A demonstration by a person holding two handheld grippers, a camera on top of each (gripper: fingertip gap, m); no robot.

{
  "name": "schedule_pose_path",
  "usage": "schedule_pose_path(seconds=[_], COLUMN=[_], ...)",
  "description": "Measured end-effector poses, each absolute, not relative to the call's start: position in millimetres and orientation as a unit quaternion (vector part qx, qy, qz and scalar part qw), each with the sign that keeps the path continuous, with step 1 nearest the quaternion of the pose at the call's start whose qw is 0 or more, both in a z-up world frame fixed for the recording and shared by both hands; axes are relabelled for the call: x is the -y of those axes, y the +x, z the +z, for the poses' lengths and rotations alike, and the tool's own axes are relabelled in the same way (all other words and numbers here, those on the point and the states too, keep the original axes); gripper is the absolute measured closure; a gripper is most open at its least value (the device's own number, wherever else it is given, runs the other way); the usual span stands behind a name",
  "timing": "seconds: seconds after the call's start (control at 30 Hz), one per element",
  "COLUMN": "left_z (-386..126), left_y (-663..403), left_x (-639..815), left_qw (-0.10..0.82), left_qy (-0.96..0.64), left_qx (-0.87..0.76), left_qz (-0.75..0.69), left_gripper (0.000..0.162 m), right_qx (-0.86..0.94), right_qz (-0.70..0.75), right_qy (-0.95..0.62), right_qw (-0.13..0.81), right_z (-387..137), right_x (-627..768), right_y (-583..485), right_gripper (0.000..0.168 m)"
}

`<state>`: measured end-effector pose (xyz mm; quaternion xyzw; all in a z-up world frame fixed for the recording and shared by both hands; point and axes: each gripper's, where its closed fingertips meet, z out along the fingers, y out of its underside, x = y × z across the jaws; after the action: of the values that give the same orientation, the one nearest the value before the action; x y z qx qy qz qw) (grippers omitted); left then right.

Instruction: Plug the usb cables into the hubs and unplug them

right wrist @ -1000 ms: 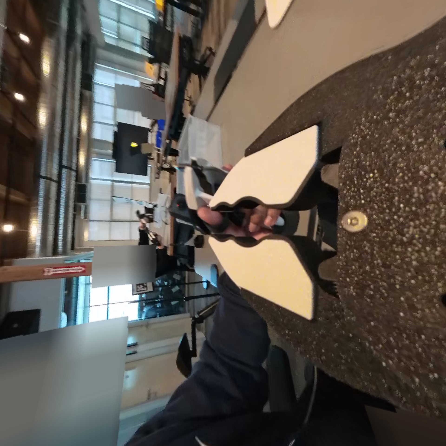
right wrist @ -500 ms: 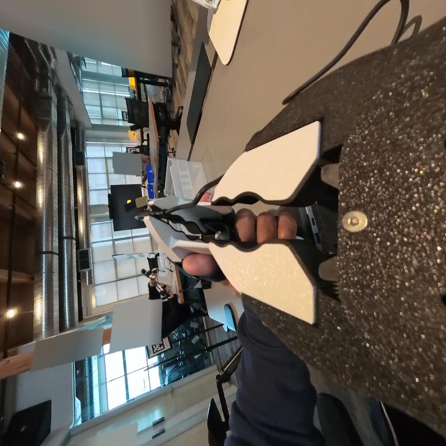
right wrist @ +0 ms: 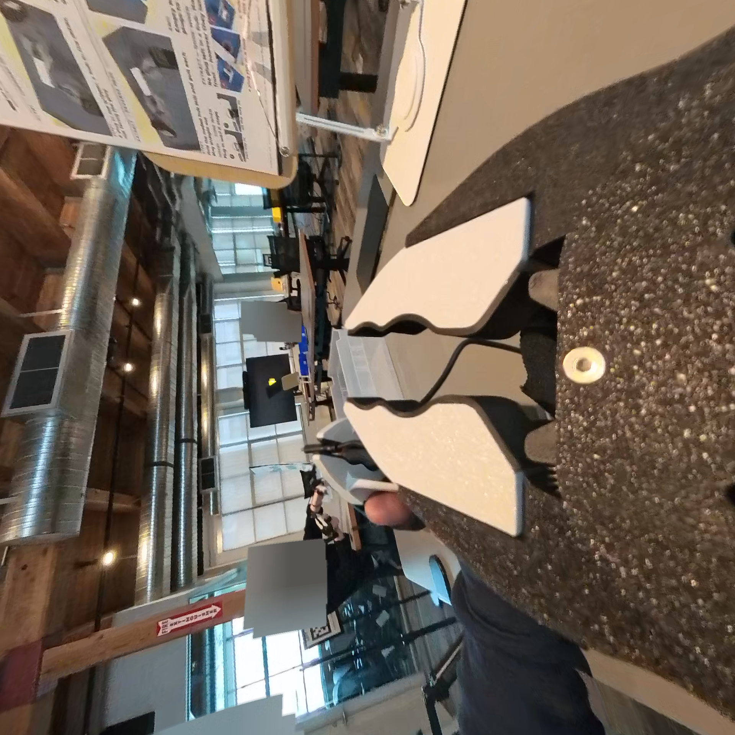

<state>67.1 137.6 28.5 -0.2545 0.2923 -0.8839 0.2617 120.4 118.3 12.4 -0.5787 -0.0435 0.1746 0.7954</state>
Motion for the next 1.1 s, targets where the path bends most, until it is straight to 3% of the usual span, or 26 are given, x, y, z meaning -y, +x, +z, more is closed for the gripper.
schedule_pose_path(seconds=[0.2,0.37,0.53,0.63,0.77,0.9,1.1], left_z=[35,25,21,20,19,23,27], left_y=[59,68,70,69,66,62,59], left_x=[-152,-159,-162,-164,-170,-169,-162], left_qw=[0.276,0.278,0.280,0.291,0.300,0.297,0.278], left_qy=[-0.253,-0.299,-0.314,-0.316,-0.319,-0.311,-0.296], left_qx=[-0.271,-0.287,-0.287,-0.293,-0.291,-0.289,-0.298], left_qz=[-0.887,-0.867,-0.861,-0.854,-0.851,-0.855,-0.864], left_gripper=[0.156,0.156,0.156,0.156,0.156,0.156,0.156], right_qx=[0.042,0.051,0.175,0.273,0.296,0.252,0.182], right_qz=[0.191,0.171,0.138,0.076,0.003,-0.041,-0.021], right_qy=[-0.652,-0.781,-0.824,-0.843,-0.892,-0.912,-0.940], right_qw=[0.733,0.598,0.520,0.458,0.342,0.322,0.289], right_z=[-7,-63,-81,-98,-146,-152,-161], right_x=[-129,-139,-121,-96,-62,-51,-34], right_y=[130,144,131,120,122,129,133], right_gripper=[0.141,0.145,0.155,0.153,0.136,0.130,0.141])
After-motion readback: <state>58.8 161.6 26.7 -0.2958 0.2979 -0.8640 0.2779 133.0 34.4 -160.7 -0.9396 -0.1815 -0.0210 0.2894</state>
